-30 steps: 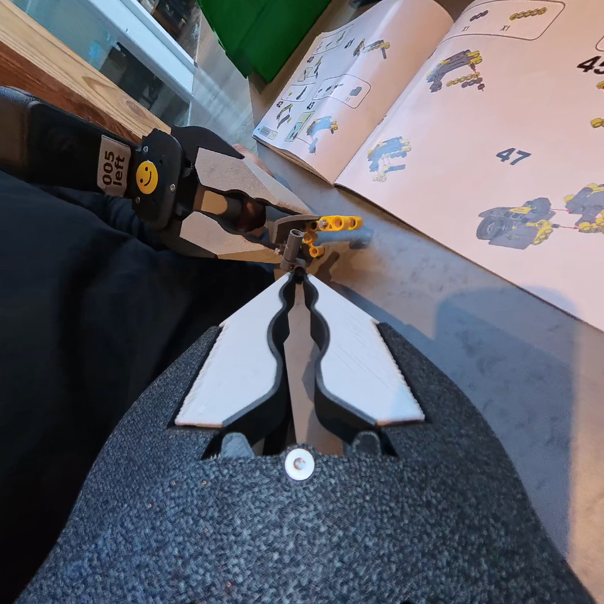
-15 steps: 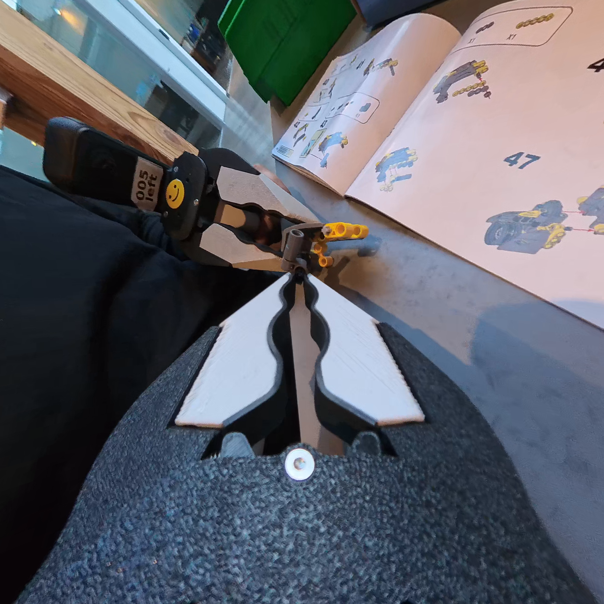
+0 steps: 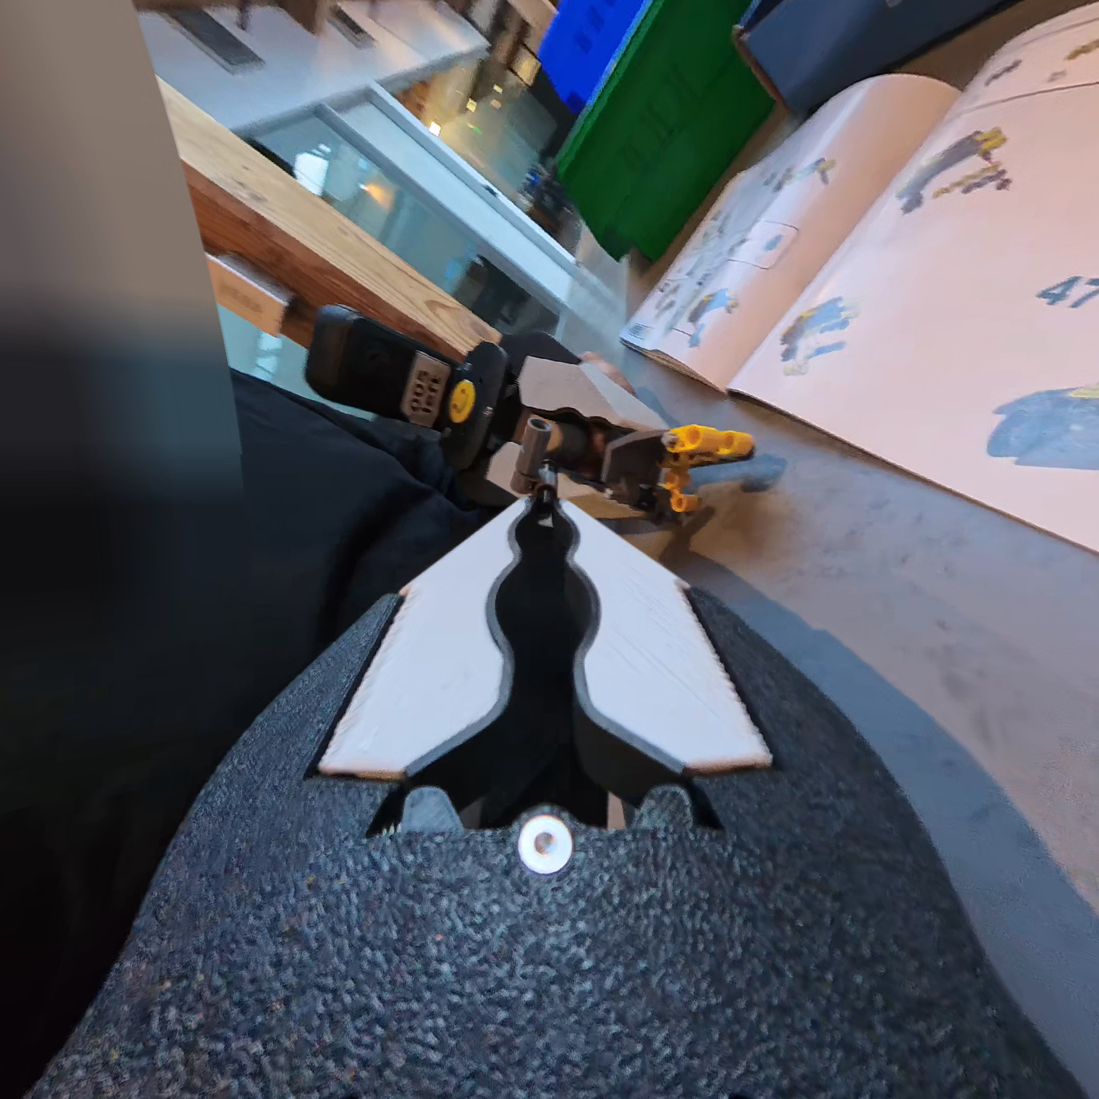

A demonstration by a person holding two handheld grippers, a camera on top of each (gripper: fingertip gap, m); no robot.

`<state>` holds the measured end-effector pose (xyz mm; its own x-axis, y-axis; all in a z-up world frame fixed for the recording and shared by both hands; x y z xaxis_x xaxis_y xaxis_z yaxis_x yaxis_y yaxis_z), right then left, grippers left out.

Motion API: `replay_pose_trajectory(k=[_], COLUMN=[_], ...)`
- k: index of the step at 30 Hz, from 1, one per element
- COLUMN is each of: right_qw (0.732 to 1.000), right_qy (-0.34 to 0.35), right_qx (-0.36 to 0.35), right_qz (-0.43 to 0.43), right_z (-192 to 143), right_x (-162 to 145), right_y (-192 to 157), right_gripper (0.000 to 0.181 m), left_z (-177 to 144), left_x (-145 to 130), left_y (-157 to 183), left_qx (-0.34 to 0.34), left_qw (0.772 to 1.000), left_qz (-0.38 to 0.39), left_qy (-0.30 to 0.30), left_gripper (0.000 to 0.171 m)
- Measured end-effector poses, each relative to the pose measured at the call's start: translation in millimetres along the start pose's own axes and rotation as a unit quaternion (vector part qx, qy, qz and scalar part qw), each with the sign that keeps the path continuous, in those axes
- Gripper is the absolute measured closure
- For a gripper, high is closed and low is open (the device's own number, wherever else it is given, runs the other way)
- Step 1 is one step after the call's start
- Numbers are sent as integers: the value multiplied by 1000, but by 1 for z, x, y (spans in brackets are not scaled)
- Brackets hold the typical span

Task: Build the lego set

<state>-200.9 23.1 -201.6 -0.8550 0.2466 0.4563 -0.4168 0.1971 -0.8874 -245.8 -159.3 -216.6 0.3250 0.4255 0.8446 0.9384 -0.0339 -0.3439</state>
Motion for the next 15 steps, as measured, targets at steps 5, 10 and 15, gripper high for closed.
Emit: replay_pose_trajectory(k=[5,10,15], right_qw=[998,997,998], right_qy=[7,-6,4], right_qx=[70,77,62], right_qz=[-1,-3,1], right_z=[-5,-1,-3], right_x=[0,-2,-1], right_y=[-8,-9,-6], right_gripper=[177,177,177], left_z=[0,0,-1], left_x=[-1,-1,-2], left_y=[-1,-1,-1], left_qx=[-3,-4,-4], left_qw=[1000,1000,1000], left_qz=[-10,-10,-13], left_qy=[3,4,6], left_gripper=[147,147,147])
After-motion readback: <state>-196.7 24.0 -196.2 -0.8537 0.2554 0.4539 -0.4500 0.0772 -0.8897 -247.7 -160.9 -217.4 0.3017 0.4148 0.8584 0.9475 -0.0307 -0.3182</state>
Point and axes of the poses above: each gripper's, where its closed fingertips meet, z out along the fingers, x out of its top, y = z × x across the jaws, the point moved 9 cm from there along -z, back along the fingers, and after that the axes turned 9 degrees about z, right-handed, at the moved point
